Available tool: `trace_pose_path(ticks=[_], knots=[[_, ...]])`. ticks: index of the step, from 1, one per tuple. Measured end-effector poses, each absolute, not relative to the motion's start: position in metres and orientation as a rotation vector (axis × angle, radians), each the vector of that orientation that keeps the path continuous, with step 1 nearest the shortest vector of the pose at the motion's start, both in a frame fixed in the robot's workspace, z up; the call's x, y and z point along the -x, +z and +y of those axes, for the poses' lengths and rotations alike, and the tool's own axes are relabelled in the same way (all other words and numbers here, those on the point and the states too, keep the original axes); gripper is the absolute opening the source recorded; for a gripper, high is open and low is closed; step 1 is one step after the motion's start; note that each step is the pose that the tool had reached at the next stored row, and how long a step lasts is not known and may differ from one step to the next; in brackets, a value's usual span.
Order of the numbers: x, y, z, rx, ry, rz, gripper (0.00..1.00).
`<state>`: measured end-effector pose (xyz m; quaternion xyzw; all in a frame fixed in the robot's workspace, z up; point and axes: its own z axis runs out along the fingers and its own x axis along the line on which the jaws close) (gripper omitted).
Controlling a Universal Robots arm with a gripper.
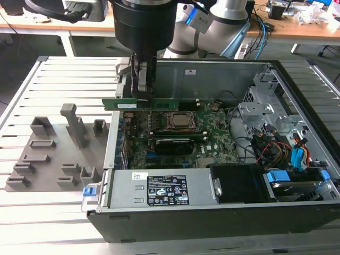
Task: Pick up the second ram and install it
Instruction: 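Pick up the second ram and move it above second insertion slot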
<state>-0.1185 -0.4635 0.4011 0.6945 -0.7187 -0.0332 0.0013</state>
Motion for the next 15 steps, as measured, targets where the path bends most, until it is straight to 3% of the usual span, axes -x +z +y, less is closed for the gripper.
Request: trace_pose_path(ticks=[15], knots=[[0.079,0.401,-0.463,-2.179,-0.105,-2.256,0.14]])
